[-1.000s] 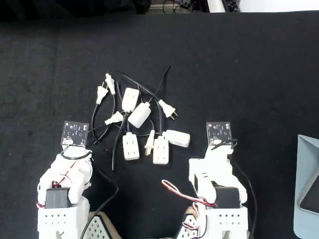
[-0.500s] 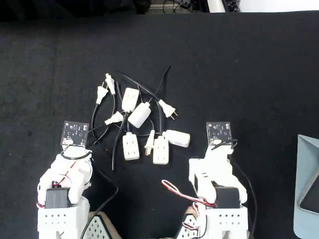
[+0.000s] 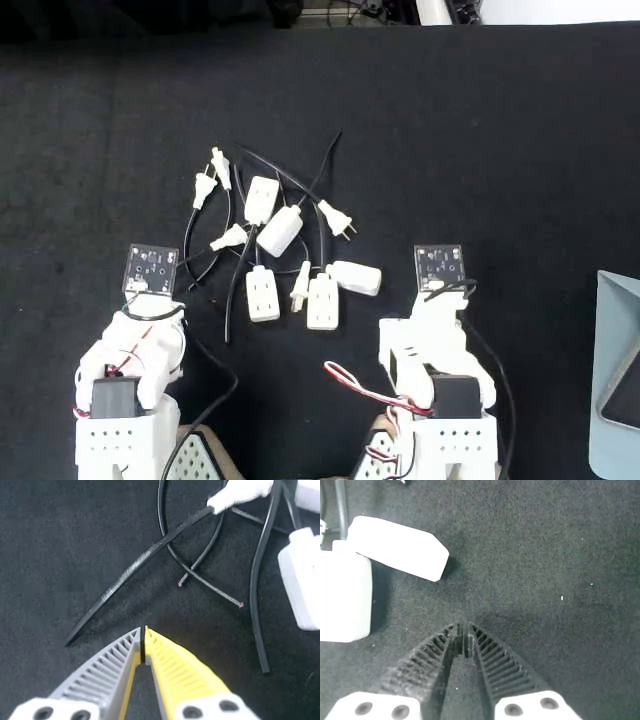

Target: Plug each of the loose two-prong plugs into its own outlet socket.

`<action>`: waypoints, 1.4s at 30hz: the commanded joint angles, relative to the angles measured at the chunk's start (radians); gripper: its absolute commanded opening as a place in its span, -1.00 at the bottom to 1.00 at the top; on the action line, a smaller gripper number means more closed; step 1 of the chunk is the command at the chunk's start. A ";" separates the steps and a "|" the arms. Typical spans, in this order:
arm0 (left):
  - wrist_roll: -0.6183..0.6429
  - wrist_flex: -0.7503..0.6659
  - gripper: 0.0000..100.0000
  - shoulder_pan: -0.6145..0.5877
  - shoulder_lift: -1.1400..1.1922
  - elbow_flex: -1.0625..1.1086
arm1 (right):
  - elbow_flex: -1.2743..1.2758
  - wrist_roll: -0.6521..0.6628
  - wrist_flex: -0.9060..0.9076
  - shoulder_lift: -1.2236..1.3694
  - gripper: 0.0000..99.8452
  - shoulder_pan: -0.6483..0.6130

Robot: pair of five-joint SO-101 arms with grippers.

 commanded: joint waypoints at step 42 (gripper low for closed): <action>-0.183 -0.121 -0.94 -0.194 -0.003 0.019 | -1.121 0.468 -0.249 1.382 -0.88 -0.285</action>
